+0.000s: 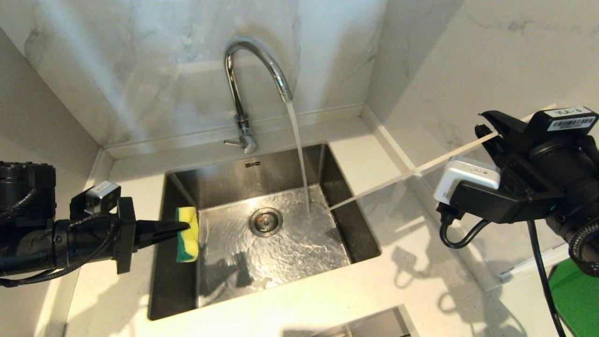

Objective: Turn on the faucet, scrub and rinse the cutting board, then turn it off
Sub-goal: Put down the cutting board

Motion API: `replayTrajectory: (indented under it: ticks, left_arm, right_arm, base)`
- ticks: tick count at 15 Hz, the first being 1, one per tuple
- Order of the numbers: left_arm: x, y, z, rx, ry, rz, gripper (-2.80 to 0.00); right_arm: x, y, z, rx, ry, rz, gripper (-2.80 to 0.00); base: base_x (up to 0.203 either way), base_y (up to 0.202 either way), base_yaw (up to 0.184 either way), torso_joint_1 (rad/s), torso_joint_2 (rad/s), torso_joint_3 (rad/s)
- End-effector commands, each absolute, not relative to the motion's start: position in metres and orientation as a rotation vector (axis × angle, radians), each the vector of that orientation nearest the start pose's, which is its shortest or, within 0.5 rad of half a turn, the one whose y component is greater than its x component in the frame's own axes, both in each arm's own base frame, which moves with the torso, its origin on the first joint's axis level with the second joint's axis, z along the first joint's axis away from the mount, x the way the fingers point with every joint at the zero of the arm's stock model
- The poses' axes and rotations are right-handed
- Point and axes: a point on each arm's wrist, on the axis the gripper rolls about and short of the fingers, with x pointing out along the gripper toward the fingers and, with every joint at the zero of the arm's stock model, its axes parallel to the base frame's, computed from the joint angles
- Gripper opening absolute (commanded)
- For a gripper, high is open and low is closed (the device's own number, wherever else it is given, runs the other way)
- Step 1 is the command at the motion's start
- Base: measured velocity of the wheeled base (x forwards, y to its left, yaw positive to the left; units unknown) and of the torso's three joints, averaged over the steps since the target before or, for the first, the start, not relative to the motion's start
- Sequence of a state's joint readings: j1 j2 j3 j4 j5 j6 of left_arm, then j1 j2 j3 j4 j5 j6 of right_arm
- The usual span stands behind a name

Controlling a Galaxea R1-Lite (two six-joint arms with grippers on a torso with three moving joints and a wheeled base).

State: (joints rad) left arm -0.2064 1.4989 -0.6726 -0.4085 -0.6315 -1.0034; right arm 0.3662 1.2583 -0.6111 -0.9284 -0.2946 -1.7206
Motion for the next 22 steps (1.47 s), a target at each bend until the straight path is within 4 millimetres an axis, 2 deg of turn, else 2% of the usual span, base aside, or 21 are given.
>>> replayTrajectory:
  ticks: [1, 8, 18, 22]
  left_arm:
    - [0.234, -0.063, 0.183, -1.023, 0.803, -0.549, -2.8]
    - [0.228, -0.062, 0.186, -1.02, 0.792, -0.564, -2.8]
    - [0.225, -0.063, 0.183, -1.017, 0.806, -0.563, -2.8]
    - [0.225, -0.063, 0.184, -1.017, 0.803, -0.565, -2.8]
  right_arm:
    - [0.178, 0.061, 0.261, -1.631, -0.232, -0.165, -2.8]
    - [0.175, 0.06, 0.234, -1.598, -0.15, -0.083, -2.8]
    - [0.161, 0.055, 0.179, -1.496, 0.037, 0.147, -2.8]
    - [0.159, 0.056, 0.165, -1.504, 0.056, 0.243, -2.8]
  base:
    - [0.0, 0.0, 0.0, 0.0, 0.0, 0.0]
    - [0.0, 0.0, 0.0, 0.0, 0.0, 0.0]
    - [0.0, 0.0, 0.0, 0.0, 0.0, 0.0]
    - [0.0, 0.0, 0.0, 0.0, 0.0, 0.0]
